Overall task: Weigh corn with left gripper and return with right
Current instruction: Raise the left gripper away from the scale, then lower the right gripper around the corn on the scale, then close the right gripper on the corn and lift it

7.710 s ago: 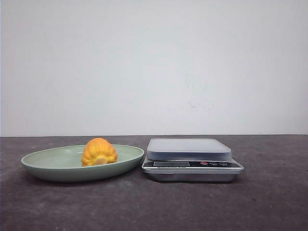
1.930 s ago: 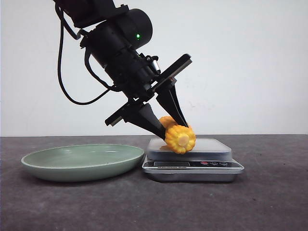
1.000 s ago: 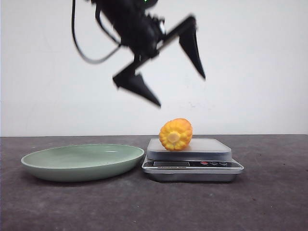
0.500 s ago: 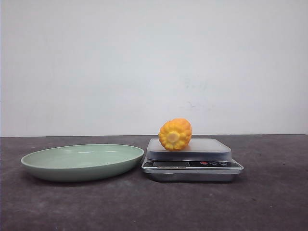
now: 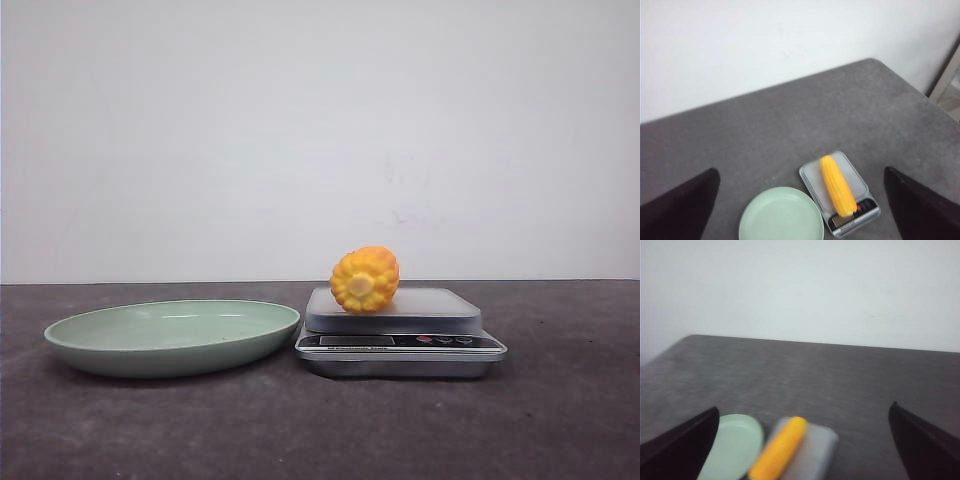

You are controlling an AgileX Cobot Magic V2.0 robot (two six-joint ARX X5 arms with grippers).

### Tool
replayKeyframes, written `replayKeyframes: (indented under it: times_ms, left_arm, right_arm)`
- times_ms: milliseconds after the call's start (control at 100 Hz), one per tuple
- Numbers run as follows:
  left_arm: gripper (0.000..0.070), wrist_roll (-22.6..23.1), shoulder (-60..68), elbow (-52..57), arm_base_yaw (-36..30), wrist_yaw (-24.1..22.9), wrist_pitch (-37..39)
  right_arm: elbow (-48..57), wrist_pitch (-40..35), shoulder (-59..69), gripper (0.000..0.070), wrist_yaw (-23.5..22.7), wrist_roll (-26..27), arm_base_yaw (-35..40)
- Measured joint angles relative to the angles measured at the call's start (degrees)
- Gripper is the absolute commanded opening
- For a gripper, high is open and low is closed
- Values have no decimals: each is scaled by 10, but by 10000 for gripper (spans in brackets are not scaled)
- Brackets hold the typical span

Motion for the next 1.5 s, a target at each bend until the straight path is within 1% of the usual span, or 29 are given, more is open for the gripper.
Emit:
replayKeyframes:
  times_ms: [130, 180, 230, 300, 390, 540, 630, 730, 810, 880, 980, 1030, 1320, 1350, 1380, 1420, 1470, 1500]
  left_arm:
    - [620, 10, -54, 0, 0, -3, 0]
    - [620, 11, -71, 0, 0, -5, 0]
    - [620, 13, -89, 3, -1, -13, 0]
    - [620, 16, -107, 6, -1, -19, 0]
    - [620, 25, -116, 5, -1, -19, 0]
    - [620, 35, -121, 1, -1, -19, 0]
    - [620, 38, -128, 1, -1, -19, 0]
    - [620, 40, -141, 1, -1, -19, 0]
    - [620, 43, -150, 1, -1, -19, 0]
    - [620, 46, -154, 2, -1, -19, 0]
    - [620, 48, -154, 2, -1, -19, 0]
    - [620, 48, -154, 1, -1, -19, 0]
    - [620, 49, -154, -10, -1, -19, 0]
    - [620, 49, -154, -11, -1, -19, 0]
    - [620, 49, -154, -12, -1, -19, 0]
    - [620, 49, -154, -14, -1, -18, 0]
    - [620, 49, -154, -15, -1, -18, 0]
    - [620, 49, -154, -16, -1, -17, 0]
  right_arm:
    - [0, 61, 43, 687, -95, 18, 9]
    - [0, 92, 63, 687, -121, 30, 21]
    - [0, 122, 82, 687, -125, 45, 36]
    - [0, 160, 112, 687, -120, 64, 64]
    - [0, 202, 148, 687, -90, 77, 109]
    - [0, 248, 214, 687, -18, 82, 192]
    - [1, 249, 266, 687, 32, 80, 235]
    - [1, 242, 330, 687, 101, 82, 267]
    - [1, 238, 378, 687, 147, 93, 277]
    - [1, 231, 418, 684, 174, 109, 276]
    - [1, 210, 471, 604, 205, 127, 275]
    - [1, 196, 496, 577, 217, 131, 273]
    - [1, 163, 593, 571, 221, 167, 273]
    - [1, 163, 600, 548, 217, 174, 273]
    - [1, 163, 607, 498, 215, 179, 273]
    - [1, 156, 614, 405, 217, 187, 273]
    - [2, 152, 617, 276, 224, 192, 273]
    - [4, 149, 617, 194, 220, 197, 273]
